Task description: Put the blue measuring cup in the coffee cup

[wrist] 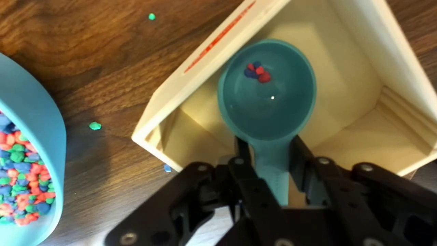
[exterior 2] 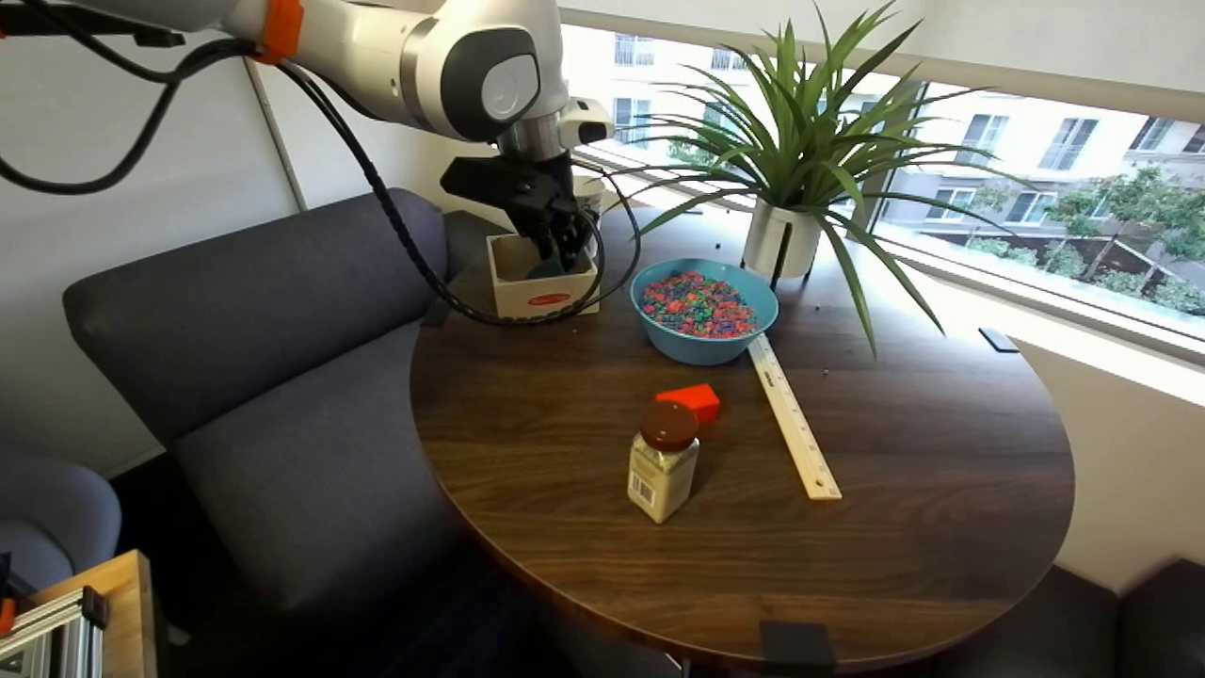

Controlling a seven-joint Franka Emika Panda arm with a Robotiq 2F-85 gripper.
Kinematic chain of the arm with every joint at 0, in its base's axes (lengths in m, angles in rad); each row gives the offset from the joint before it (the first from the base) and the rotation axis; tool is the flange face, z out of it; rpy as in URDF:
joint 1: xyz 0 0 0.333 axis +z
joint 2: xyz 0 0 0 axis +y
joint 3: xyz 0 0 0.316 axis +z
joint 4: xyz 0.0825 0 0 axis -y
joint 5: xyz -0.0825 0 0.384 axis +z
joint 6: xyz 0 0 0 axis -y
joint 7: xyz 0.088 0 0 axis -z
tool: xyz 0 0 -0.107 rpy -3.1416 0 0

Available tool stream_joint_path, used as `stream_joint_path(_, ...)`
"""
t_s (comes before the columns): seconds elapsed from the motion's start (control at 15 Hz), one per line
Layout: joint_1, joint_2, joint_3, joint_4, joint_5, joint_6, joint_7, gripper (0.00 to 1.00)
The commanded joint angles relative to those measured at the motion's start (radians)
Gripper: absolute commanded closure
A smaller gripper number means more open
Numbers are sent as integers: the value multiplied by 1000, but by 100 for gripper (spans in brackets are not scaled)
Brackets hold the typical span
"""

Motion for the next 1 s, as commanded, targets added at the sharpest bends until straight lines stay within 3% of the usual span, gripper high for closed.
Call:
stream_joint_path(0.0,8,15,-10,16,10,16,11,97)
stream_joint_path(0.6,-28,-139,8,-54,131,21,-37,94)
stream_joint_path(0.8,-26,-176,-4,-83,127,100,2,94)
stream_joint_path(0.93,-31,-179,22,-98,205,202,-25,94)
